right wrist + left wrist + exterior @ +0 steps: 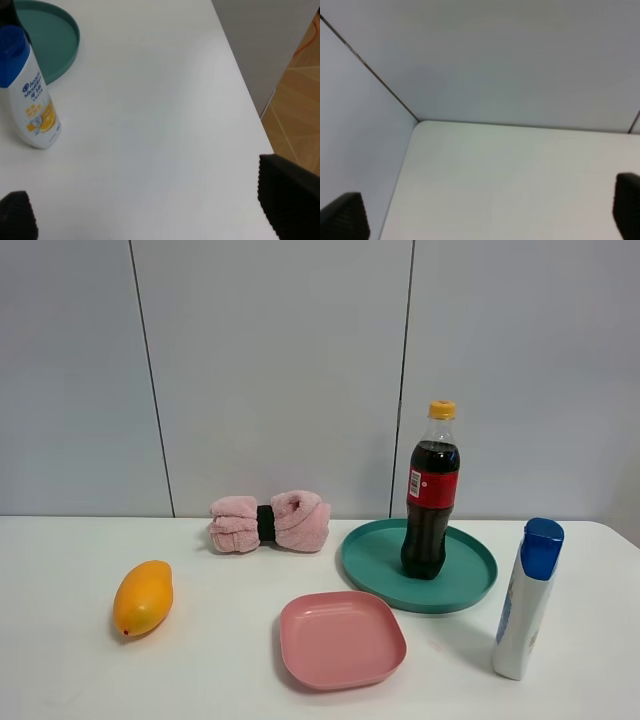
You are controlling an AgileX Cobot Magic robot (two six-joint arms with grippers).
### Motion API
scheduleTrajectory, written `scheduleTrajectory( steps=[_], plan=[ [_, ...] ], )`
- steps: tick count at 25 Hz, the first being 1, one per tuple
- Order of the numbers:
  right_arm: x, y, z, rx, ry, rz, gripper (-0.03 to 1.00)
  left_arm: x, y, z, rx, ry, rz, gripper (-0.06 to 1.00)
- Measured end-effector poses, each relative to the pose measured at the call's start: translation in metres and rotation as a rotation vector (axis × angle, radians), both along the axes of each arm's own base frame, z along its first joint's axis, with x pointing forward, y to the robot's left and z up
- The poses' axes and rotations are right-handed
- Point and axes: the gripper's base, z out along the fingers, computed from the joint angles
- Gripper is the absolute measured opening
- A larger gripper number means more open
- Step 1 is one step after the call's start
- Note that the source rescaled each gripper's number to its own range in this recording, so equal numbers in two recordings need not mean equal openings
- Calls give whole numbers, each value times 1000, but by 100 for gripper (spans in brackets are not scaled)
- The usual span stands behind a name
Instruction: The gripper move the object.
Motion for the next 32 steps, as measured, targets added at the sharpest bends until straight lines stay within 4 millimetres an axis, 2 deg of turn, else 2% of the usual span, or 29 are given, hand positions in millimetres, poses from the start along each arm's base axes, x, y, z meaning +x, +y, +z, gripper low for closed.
scheduleTrajectory(
  steps=[5, 11, 17, 21, 27, 32],
  plan=[
    [0, 0, 0, 0, 0, 0, 100, -47, -6, -35, -18, -34, -40, 100],
    [0, 0, 0, 0, 0, 0, 100, -129, -24, -61, -138, -138, -69, 100],
    [0, 0, 0, 0, 0, 0, 100, -213, -34, -94, -173, -222, -58, 100],
    [0, 0, 0, 0, 0, 0, 100, -260, -39, -101, -228, -288, -19, 100],
    [0, 0, 0, 0, 0, 0, 100, -310, -39, -111, -176, -277, 20, 100],
    [0, 0, 0, 0, 0, 0, 100, -334, -40, -119, -168, -287, 26, 100]
  ],
)
